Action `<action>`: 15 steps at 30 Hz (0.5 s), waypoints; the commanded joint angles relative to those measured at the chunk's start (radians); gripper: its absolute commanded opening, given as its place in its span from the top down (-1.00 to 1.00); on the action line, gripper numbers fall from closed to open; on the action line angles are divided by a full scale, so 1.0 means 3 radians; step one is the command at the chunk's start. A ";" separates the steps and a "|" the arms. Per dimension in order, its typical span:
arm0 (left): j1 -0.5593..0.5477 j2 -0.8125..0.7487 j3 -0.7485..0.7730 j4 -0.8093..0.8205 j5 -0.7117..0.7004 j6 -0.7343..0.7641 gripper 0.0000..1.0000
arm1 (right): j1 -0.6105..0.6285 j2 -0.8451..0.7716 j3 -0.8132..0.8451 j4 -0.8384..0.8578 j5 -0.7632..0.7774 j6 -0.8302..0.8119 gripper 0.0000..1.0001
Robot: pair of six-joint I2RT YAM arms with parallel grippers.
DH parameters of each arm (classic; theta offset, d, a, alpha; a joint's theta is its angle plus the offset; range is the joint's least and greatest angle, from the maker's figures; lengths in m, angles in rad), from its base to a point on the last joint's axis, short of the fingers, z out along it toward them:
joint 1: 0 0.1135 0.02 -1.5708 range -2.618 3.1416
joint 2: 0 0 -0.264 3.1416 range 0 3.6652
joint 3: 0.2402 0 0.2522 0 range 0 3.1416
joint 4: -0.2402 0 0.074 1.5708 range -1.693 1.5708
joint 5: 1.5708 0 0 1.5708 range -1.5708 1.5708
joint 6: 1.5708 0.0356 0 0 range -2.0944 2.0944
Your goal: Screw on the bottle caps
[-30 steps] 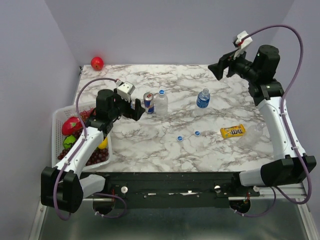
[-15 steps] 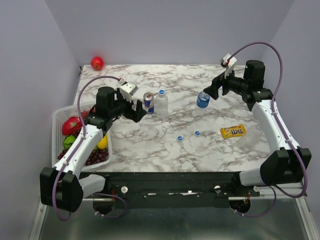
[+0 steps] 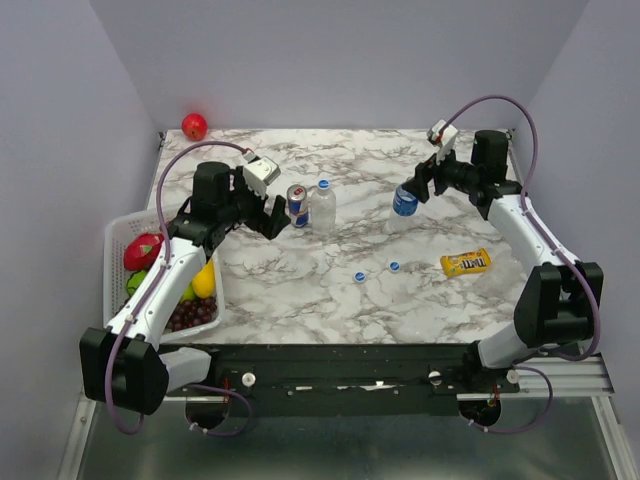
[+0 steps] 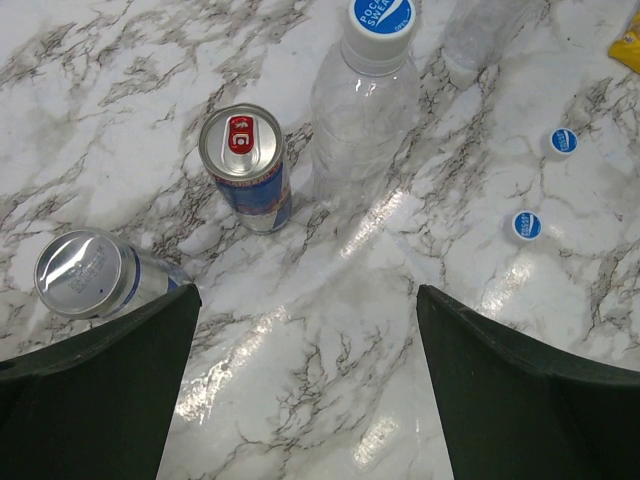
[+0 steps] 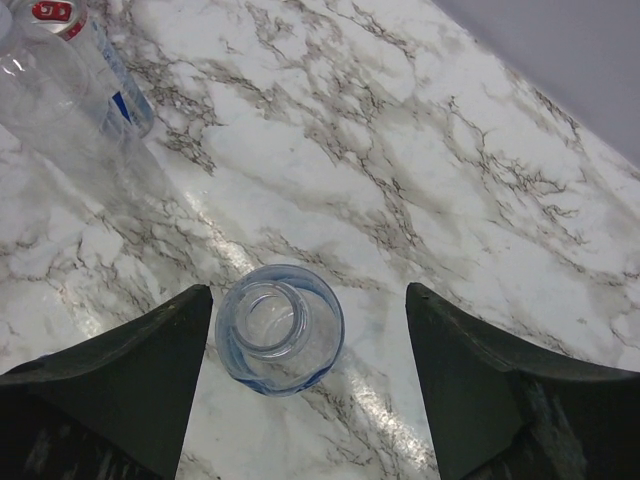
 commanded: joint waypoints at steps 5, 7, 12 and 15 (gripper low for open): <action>-0.0009 0.0139 0.0265 -0.0091 0.0111 0.0092 -0.97 | 0.0012 0.0158 -0.0116 0.0453 -0.0050 -0.0027 -0.32; -0.0019 0.0180 0.0306 -0.0086 0.0178 0.0097 -0.97 | 0.0022 0.0173 -0.0136 0.0468 -0.0096 -0.0012 -0.21; -0.0090 0.0201 0.0377 -0.0111 0.0326 0.0138 -0.97 | 0.0022 0.0087 -0.0198 0.0468 -0.0341 0.0004 0.38; -0.0269 0.0216 0.0403 -0.0167 0.0362 0.0275 -0.97 | 0.0032 0.0005 -0.0223 0.0402 -0.0408 0.0024 0.69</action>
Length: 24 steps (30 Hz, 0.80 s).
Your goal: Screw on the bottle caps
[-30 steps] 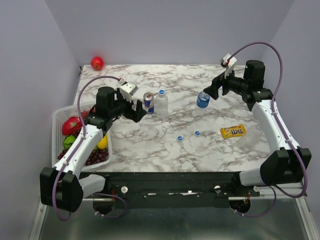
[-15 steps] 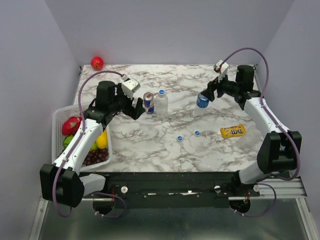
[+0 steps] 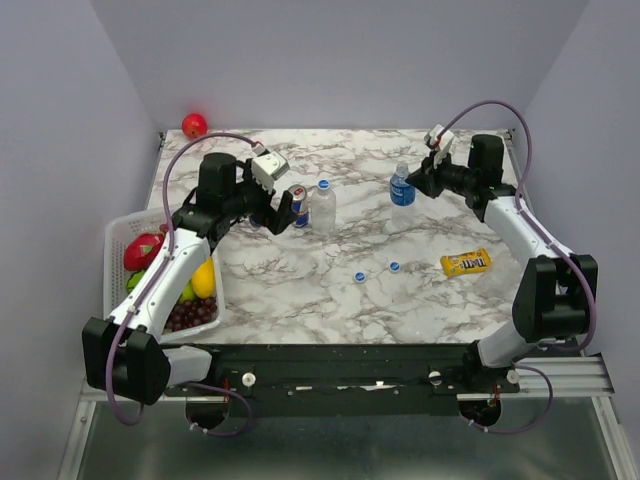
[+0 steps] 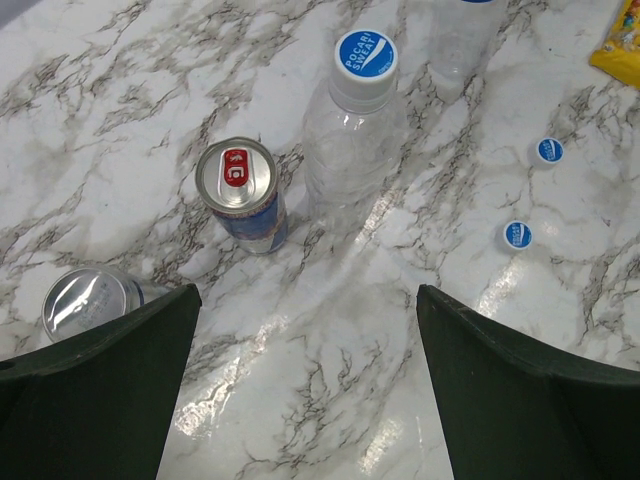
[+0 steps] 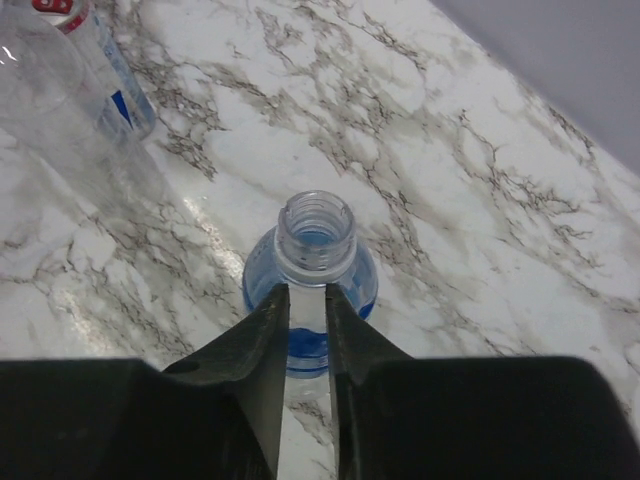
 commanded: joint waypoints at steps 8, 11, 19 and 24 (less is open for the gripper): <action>-0.0467 -0.0028 0.0031 -0.0113 0.0193 0.0259 -0.97 | 0.0035 -0.0282 -0.0197 -0.0029 -0.0184 -0.0013 0.81; -0.0467 -0.0064 -0.0015 -0.0123 0.0162 0.0279 -0.97 | 0.0030 -0.0298 -0.0167 -0.0024 -0.0189 -0.0013 0.81; -0.0462 -0.0141 0.0006 -0.0174 0.0060 0.0356 -0.97 | 0.0137 0.0284 0.1092 -0.1308 -0.0246 -0.1339 -0.24; -0.0441 -0.0192 -0.0045 -0.0164 0.0065 0.0345 -0.97 | 0.0183 0.1127 0.2097 -0.2476 -0.0327 -0.2169 -0.48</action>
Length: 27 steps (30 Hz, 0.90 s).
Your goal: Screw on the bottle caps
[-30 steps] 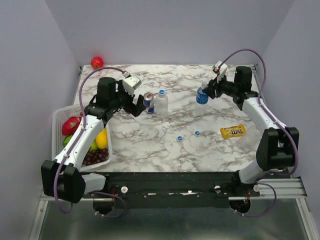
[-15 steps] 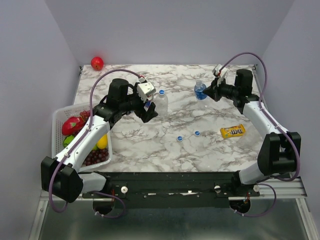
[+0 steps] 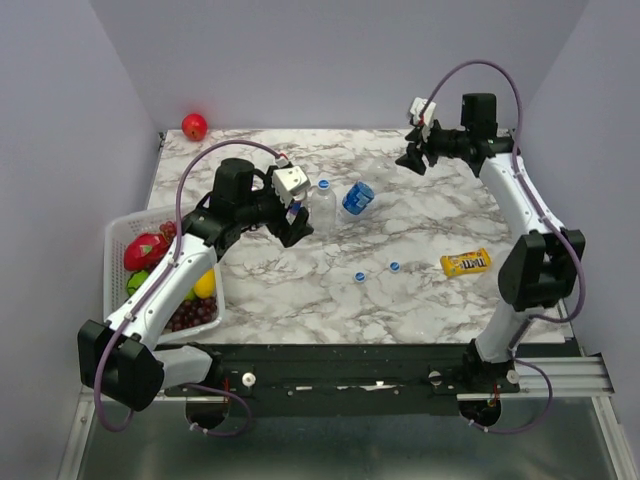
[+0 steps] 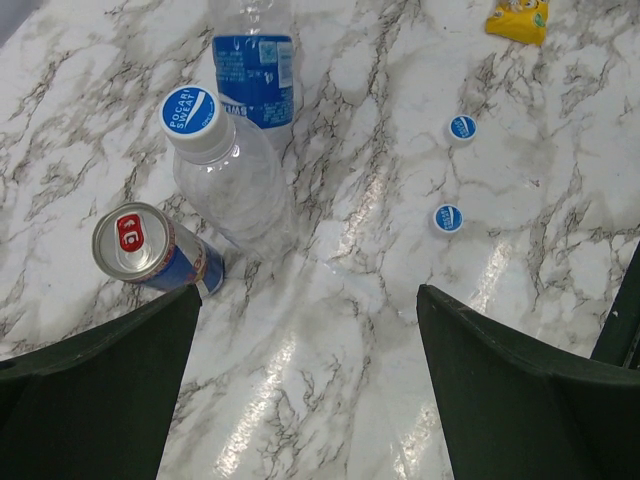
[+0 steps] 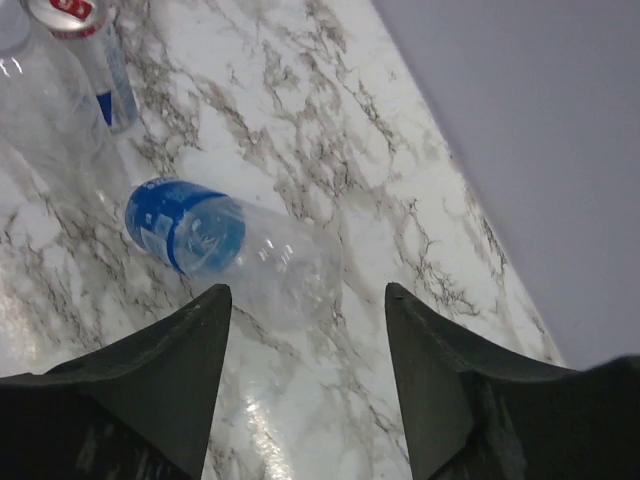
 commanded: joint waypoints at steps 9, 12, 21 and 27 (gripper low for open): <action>0.0098 -0.0210 -0.0221 -0.0053 -0.0011 -0.0009 -0.97 | 0.0404 0.1019 0.1063 -0.1163 0.0064 -0.0958 -0.65; 0.0129 -0.0226 -0.0257 -0.0033 0.0009 -0.0040 -0.97 | 0.0445 0.1325 0.1358 -0.1085 -0.0228 -0.0593 -0.74; 0.0211 -0.0272 -0.0344 -0.0017 -0.0001 -0.0173 -0.97 | 0.0618 0.2354 0.2280 -0.0094 0.0824 0.0900 -0.72; 0.0262 -0.0287 -0.0349 -0.0002 -0.0011 -0.0204 -0.97 | 0.0670 0.2206 0.1806 -0.0176 0.1126 0.0619 -0.64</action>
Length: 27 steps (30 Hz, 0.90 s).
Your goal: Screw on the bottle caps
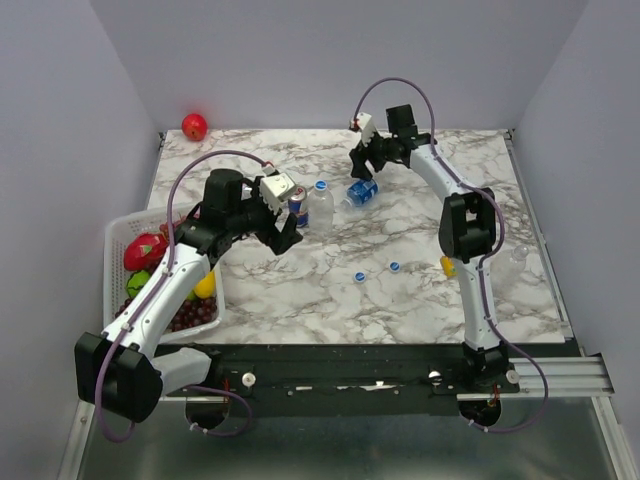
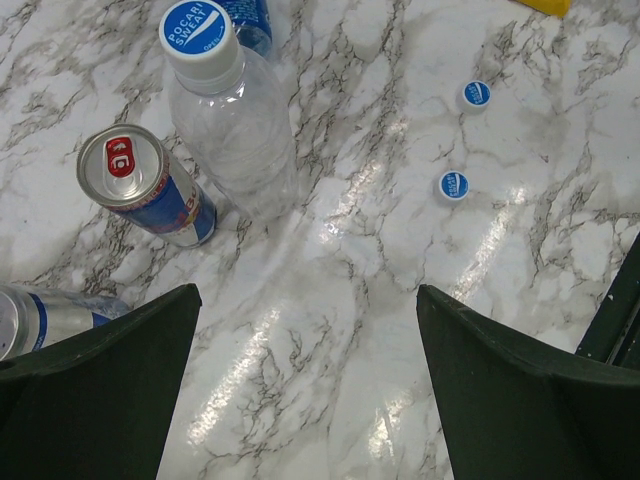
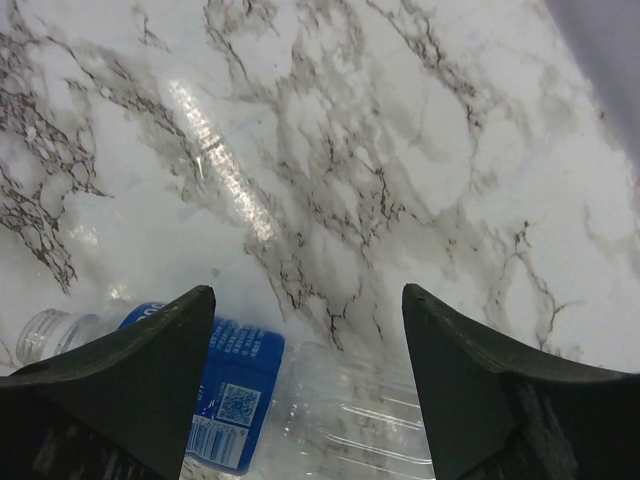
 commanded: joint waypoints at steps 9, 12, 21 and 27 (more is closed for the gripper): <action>0.0060 -0.0039 -0.0132 0.0206 0.0009 -0.0109 -0.97 | 0.0061 -0.0028 0.0157 -0.0903 0.0789 -0.0489 -0.47; 0.0060 -0.0024 -0.0148 0.0252 0.0009 -0.0109 -0.97 | 0.0056 -0.0268 -0.0257 -0.0903 0.0825 -0.0520 -0.47; 0.0060 -0.0074 -0.0214 0.0267 -0.0031 -0.0124 -0.97 | -0.0164 -0.0974 -0.0222 -0.0751 0.1492 0.0465 -0.81; 0.0060 -0.0054 -0.0316 0.0354 -0.0057 -0.0201 -0.97 | -0.0251 -0.1864 -0.1233 -0.0831 0.2010 0.1733 -0.99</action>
